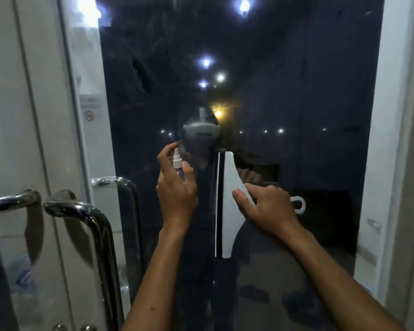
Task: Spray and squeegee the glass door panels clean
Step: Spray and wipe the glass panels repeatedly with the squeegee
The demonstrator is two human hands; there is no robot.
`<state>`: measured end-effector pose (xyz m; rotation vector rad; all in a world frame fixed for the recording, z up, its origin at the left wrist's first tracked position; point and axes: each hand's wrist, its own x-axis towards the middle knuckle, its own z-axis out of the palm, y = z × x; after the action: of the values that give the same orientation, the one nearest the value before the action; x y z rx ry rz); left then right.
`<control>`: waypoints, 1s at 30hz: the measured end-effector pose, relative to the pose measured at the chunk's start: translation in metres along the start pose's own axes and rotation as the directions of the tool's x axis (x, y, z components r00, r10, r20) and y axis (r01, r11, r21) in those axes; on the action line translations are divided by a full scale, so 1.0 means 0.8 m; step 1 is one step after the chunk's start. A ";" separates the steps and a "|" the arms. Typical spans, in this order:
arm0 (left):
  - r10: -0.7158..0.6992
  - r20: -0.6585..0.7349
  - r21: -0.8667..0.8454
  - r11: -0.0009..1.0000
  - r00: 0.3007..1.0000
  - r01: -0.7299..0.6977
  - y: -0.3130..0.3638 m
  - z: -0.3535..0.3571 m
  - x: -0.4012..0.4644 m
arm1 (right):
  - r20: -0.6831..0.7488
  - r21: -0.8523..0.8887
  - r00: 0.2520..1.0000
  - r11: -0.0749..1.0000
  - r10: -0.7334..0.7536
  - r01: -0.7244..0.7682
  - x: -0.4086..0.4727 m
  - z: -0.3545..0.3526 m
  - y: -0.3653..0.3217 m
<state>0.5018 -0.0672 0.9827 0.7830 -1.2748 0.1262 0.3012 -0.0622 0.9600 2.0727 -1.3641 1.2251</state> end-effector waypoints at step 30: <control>0.080 0.023 0.073 0.994 0.997 -0.081 -0.031 -0.016 0.051 | 0.036 -0.359 0.912 0.846 -0.408 0.393 0.125 -0.022 -0.050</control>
<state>0.5377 -0.0913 1.0065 0.7977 -1.3272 0.2322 0.3437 -0.0866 1.0578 1.9230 -0.9738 0.7689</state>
